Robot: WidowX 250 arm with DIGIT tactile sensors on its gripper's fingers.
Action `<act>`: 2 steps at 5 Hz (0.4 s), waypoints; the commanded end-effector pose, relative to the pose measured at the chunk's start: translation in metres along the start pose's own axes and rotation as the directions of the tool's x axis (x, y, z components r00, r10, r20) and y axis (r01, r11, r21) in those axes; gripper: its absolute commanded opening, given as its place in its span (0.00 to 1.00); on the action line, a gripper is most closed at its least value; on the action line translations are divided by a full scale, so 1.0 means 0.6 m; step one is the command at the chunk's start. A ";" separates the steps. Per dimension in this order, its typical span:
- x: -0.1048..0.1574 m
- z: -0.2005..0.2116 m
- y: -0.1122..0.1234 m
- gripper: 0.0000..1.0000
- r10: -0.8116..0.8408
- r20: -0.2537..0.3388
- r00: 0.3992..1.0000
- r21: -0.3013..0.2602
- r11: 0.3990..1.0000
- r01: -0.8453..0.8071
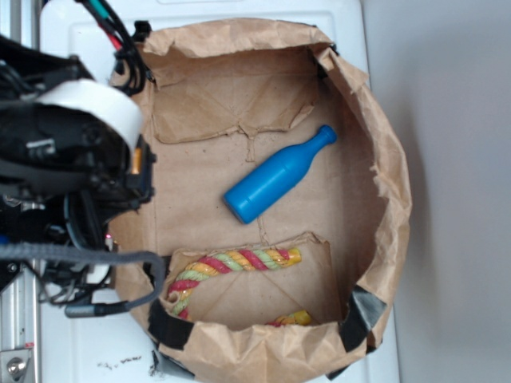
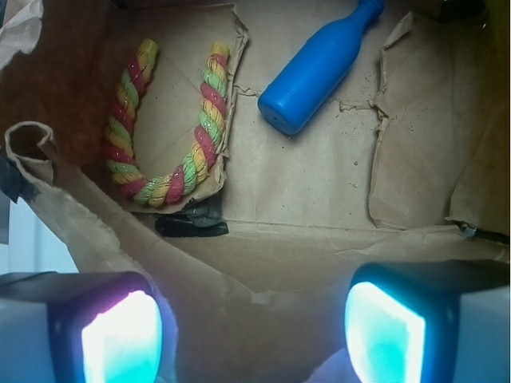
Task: Grab the blue bottle.
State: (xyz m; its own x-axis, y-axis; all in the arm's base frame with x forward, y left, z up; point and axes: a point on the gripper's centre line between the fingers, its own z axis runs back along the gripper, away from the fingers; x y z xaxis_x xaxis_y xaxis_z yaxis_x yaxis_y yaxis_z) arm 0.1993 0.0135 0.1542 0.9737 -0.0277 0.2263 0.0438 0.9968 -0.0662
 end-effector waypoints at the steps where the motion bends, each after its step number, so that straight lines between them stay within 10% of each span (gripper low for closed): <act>1: 0.062 -0.051 0.018 1.00 0.115 0.020 0.993 0.121 0.986 -0.117; 2: 0.056 -0.070 0.018 1.00 0.143 0.056 0.988 0.178 0.972 -0.151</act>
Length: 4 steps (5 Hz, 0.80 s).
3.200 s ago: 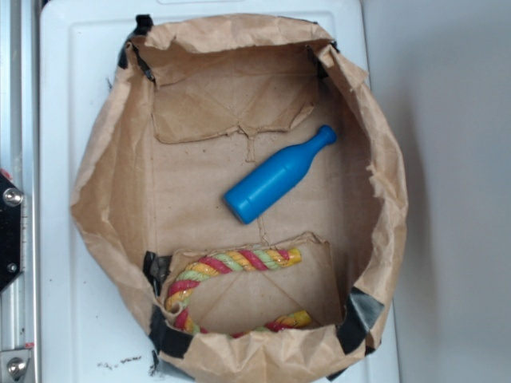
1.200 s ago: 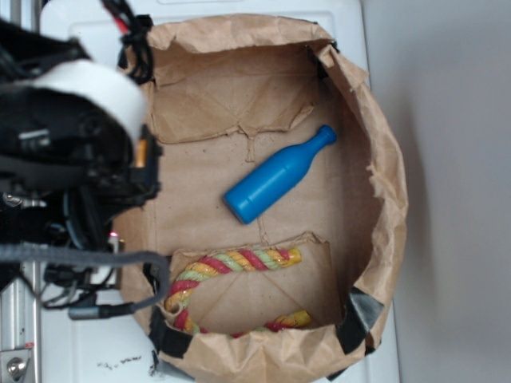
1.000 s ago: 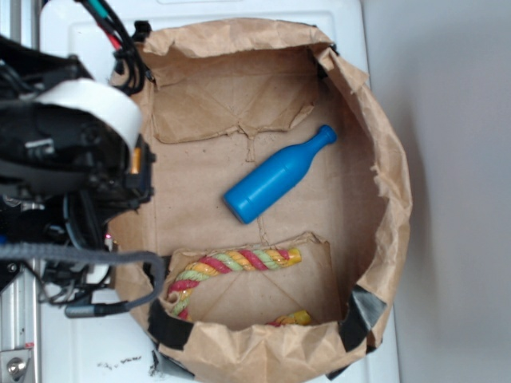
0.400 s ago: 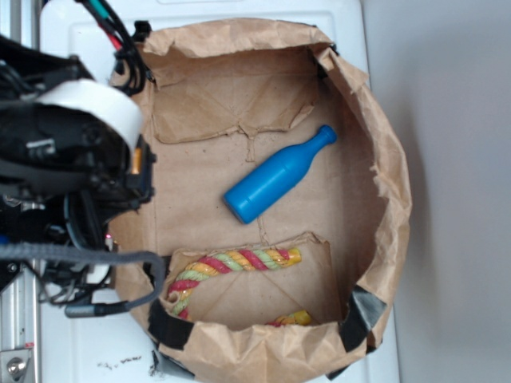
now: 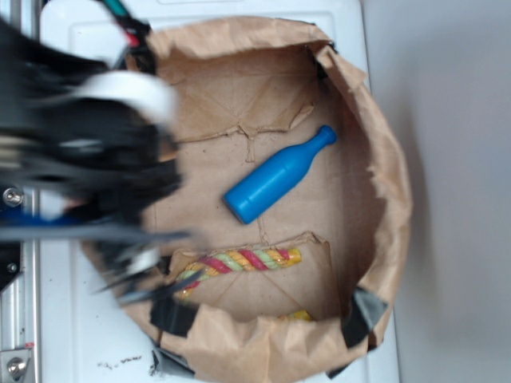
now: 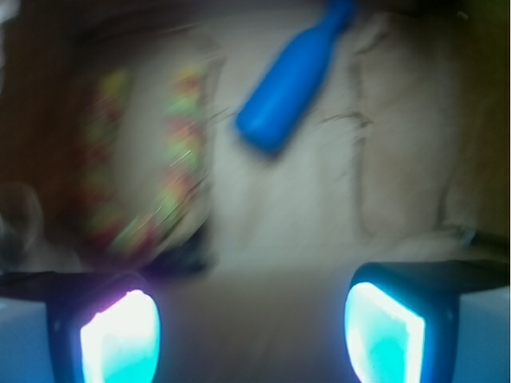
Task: Grab the blue bottle.
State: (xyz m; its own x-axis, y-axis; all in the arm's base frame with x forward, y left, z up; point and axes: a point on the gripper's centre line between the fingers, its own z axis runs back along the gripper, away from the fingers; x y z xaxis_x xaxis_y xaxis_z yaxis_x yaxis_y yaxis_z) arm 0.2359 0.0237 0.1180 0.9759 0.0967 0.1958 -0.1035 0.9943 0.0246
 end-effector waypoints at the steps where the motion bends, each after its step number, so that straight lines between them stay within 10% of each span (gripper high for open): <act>1: 0.001 -0.007 -0.012 1.00 0.084 0.100 0.991 0.086 0.992 -0.093; 4: 0.058 0.017 -0.003 1.00 0.187 0.060 0.981 -0.005 0.982 -0.187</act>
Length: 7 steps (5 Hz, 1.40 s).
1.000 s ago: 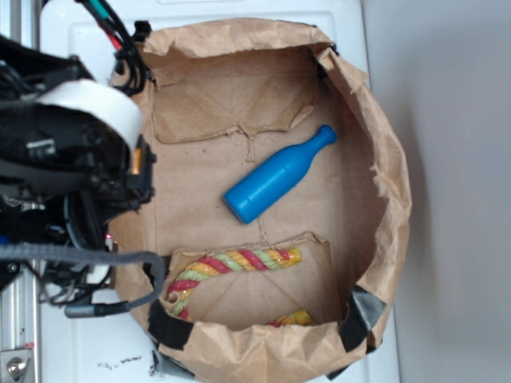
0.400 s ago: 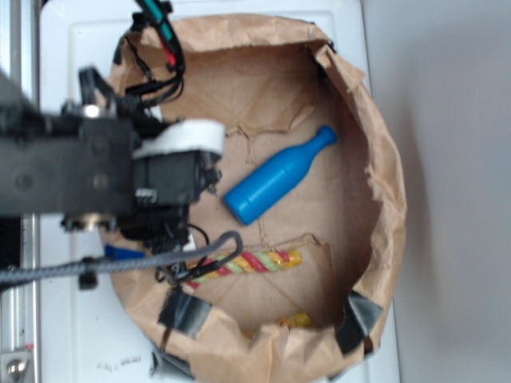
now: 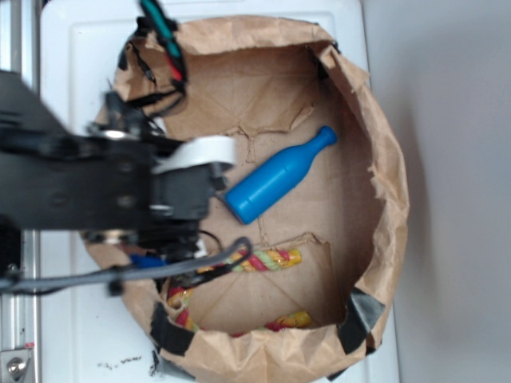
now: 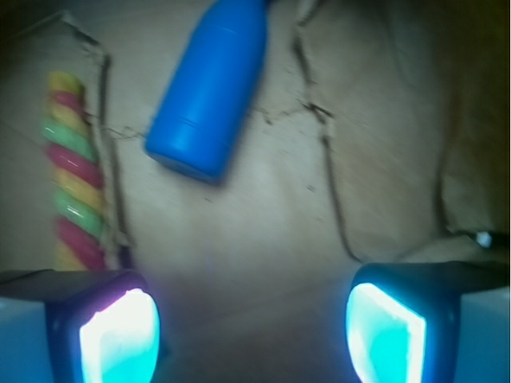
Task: Grab the blue bottle.
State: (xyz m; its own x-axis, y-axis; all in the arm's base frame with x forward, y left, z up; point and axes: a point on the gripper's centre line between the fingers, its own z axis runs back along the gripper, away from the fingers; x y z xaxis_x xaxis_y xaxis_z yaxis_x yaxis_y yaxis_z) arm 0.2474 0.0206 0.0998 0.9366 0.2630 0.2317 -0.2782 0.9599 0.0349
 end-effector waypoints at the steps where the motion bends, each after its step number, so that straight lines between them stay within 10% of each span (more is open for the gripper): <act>1: 0.078 0.069 0.006 1.00 0.025 0.010 1.000 -0.086 0.996 -0.024; 7: 0.144 -0.125 0.006 1.00 0.114 0.047 0.992 -0.018 0.993 -0.113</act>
State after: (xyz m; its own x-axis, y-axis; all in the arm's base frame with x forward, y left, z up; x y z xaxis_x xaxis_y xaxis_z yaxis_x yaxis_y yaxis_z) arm 0.3344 0.0512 0.0362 0.9036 0.3531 0.2426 -0.3645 0.9312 0.0022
